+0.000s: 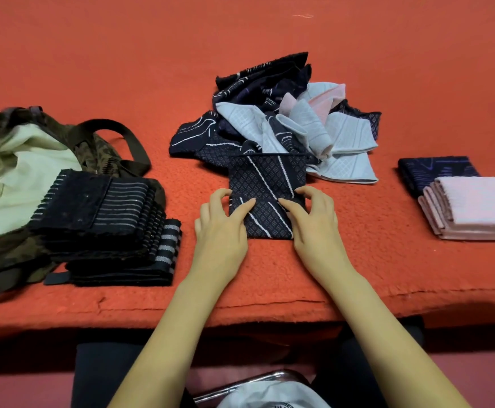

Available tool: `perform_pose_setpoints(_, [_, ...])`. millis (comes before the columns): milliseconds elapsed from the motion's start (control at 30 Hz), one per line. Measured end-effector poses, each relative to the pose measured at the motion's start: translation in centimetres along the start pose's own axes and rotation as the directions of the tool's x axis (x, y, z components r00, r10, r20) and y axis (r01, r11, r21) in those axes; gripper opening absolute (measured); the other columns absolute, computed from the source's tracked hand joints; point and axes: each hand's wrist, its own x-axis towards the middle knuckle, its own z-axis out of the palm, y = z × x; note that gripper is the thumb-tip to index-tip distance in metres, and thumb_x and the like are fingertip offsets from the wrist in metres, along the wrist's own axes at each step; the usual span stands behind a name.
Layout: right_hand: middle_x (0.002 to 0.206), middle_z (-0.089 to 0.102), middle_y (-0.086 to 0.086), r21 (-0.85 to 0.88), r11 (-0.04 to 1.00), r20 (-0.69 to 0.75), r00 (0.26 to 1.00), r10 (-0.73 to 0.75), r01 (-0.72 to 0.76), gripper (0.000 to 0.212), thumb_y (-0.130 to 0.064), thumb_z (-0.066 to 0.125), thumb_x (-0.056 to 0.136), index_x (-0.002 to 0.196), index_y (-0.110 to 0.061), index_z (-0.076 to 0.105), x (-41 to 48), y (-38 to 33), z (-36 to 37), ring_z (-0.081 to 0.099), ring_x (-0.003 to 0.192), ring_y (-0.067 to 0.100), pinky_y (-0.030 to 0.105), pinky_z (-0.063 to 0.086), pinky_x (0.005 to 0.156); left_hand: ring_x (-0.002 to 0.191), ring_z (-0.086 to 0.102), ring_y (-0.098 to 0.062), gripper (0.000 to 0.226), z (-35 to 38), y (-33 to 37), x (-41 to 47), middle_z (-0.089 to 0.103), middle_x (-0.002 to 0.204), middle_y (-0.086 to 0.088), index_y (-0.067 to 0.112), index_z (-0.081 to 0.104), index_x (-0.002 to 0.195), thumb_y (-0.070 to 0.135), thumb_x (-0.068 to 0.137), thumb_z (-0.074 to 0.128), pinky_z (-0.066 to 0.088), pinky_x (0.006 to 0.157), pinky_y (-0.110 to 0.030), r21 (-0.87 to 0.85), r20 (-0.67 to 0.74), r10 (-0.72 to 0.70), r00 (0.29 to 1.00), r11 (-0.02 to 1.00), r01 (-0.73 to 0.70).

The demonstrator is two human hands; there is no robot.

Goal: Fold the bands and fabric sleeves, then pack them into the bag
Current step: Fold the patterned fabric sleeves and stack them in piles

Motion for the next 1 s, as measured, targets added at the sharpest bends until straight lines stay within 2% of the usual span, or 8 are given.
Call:
perform_pose_setpoints(200, [0.113, 0.06, 0.014, 0.066, 0.997, 0.015, 0.999, -0.039, 0.038, 0.034, -0.004, 0.047, 0.079, 0.105, -0.007, 0.069, -0.2, 0.0, -0.1, 0.049, 0.109, 0.027, 0.043, 0.05, 0.088, 0.114, 0.037, -0.022, 0.045, -0.2, -0.2, -0.4, 0.047, 0.131, -0.005, 0.026, 0.06, 0.124, 0.002, 0.086, 0.056, 0.033, 0.1, -0.04, -0.076, -0.138, 0.105, 0.985, 0.99, -0.116])
perform_pose_setpoints(300, [0.112, 0.061, 0.011, 0.077, 0.996, 0.023, 0.999, -0.037, 0.035, 0.04, -0.015, 0.036, 0.084, 0.106, -0.007, 0.069, -0.2, 0.2, 0.0, 0.048, 0.109, 0.023, 0.035, 0.046, 0.09, 0.119, 0.042, -0.017, 0.031, -0.1, -0.2, -0.3, 0.055, 0.122, 0.001, 0.022, 0.065, 0.118, 0.026, 0.091, 0.049, 0.033, 0.106, -0.045, -0.16, -0.094, 0.188, 0.978, 0.966, -0.201])
perform_pose_setpoints(400, [0.112, 0.06, 0.01, 0.089, 0.995, 0.006, 0.999, -0.035, 0.035, 0.041, -0.018, 0.035, 0.085, 0.106, -0.007, 0.068, -0.2, 0.4, 0.1, 0.045, 0.109, 0.019, 0.026, 0.038, 0.093, 0.126, 0.039, -0.013, 0.045, 0.1, -0.3, -0.4, 0.054, 0.126, 0.005, 0.027, 0.063, 0.12, 0.049, 0.085, 0.046, 0.018, 0.116, -0.045, -0.143, 0.008, 0.206, 0.978, 0.969, -0.203])
perform_pose_setpoints(533, [0.116, 0.059, 0.008, 0.18, 0.984, 0.039, 0.999, -0.021, 0.013, 0.042, -0.019, 0.034, 0.087, 0.112, -0.008, 0.065, -0.2, 0.1, -0.4, 0.044, 0.112, 0.017, 0.021, 0.031, 0.1, 0.122, 0.039, -0.012, 0.047, 0.0, -0.8, 0.0, 0.052, 0.127, 0.007, 0.03, 0.062, 0.122, 0.052, 0.083, 0.046, 0.03, 0.108, -0.055, -0.212, 0.045, 0.214, 0.976, 0.956, -0.2])
perform_pose_setpoints(633, [0.12, 0.057, 0.001, 0.242, 0.97, 0.106, 0.993, -0.043, 0.016, 0.041, -0.036, 0.042, 0.092, 0.12, -0.014, 0.061, -0.3, -0.4, -1.0, 0.046, 0.116, 0.014, 0.027, 0.034, 0.103, 0.119, 0.045, -0.013, 0.043, 0.0, -0.7, 0.2, 0.056, 0.122, 0.008, 0.03, 0.065, 0.117, 0.049, 0.087, 0.041, 0.03, 0.108, -0.054, -0.218, 0.012, 0.19, 0.982, 0.959, -0.183])
perform_pose_setpoints(767, [0.114, 0.061, -0.002, 0.23, 0.971, 0.129, 0.987, -0.093, 0.061, 0.043, -0.046, 0.051, 0.087, 0.115, -0.015, 0.061, -0.3, -0.4, -1.0, 0.053, 0.112, 0.015, 0.029, 0.034, 0.105, 0.104, 0.054, -0.009, 0.036, -0.5, 0.1, 0.0, 0.062, 0.104, 0.008, 0.023, 0.066, 0.104, 0.041, 0.091, 0.038, 0.02, 0.114, -0.033, -0.22, -0.063, 0.175, 0.983, 0.958, -0.184])
perform_pose_setpoints(900, [0.091, 0.067, -0.004, 0.28, 0.96, 0.02, 1.0, 0.01, -0.015, 0.036, -0.044, 0.047, 0.087, 0.099, -0.015, 0.065, -0.2, -0.8, -1.5, 0.062, 0.087, 0.017, 0.032, 0.046, 0.08, 0.086, 0.059, -0.002, 0.02, -1.6, 0.8, -0.4, 0.063, 0.089, 0.018, 0.027, 0.06, 0.094, 0.044, 0.085, 0.053, 0.042, 0.084, -0.02, -0.391, -0.145, 0.079, 0.986, 0.911, -0.131])
perform_pose_setpoints(1000, [0.085, 0.069, -0.006, 0.331, 0.941, -0.057, 0.993, 0.1, -0.076, 0.034, -0.048, 0.051, 0.084, 0.097, -0.019, 0.065, -0.6, -1.1, -1.9, 0.064, 0.079, 0.017, 0.038, 0.049, 0.072, 0.092, 0.059, 0.004, 0.025, -2.0, 0.8, -0.6, 0.061, 0.097, 0.023, 0.032, 0.051, 0.105, 0.041, 0.083, 0.059, 0.043, 0.081, -0.015, -0.534, -0.117, 0.01, 0.993, 0.843, -0.071])
